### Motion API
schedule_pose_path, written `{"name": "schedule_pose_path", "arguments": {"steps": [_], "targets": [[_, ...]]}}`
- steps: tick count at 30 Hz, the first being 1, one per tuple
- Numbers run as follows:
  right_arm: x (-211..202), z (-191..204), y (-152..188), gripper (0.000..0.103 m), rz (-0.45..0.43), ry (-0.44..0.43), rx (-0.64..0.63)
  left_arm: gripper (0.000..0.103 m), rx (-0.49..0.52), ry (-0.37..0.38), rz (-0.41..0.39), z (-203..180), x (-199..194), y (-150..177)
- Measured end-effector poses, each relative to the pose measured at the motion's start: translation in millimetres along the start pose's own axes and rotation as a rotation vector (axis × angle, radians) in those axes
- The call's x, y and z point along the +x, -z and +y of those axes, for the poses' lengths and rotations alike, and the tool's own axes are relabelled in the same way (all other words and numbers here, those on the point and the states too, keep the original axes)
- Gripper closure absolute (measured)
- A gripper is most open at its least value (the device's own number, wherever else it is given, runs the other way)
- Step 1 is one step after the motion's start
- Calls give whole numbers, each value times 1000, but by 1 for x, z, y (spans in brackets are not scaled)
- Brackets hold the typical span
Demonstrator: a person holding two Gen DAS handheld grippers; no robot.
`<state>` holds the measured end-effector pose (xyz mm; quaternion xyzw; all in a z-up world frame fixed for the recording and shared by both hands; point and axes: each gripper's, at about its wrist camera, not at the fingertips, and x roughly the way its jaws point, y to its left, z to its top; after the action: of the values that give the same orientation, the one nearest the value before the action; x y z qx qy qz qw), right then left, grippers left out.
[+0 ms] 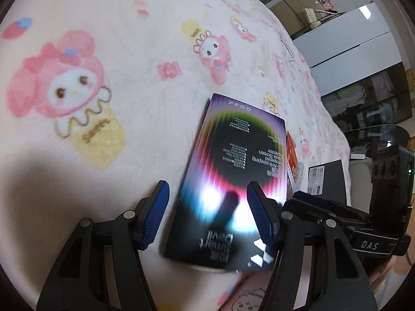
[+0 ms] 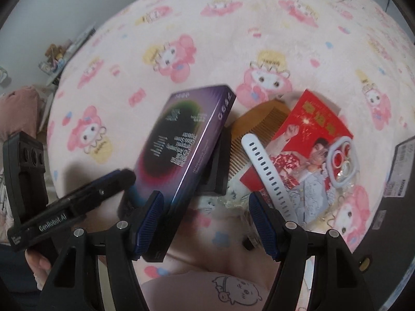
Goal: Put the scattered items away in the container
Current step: 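Grasp the black screen-protector box with the left gripper and lift it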
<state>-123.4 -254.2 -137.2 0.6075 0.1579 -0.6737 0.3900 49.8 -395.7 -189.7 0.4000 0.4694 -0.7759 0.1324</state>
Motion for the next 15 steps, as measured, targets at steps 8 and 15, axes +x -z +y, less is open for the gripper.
{"name": "schedule_pose_path", "arguments": {"steps": [8,15], "targets": [[11,-12,-9,39,56,-73,31,58,27,141,105,-19,16,4],[9,-21,-3,61,46,-147,92,58,10,137,114,-25,21,7]]}}
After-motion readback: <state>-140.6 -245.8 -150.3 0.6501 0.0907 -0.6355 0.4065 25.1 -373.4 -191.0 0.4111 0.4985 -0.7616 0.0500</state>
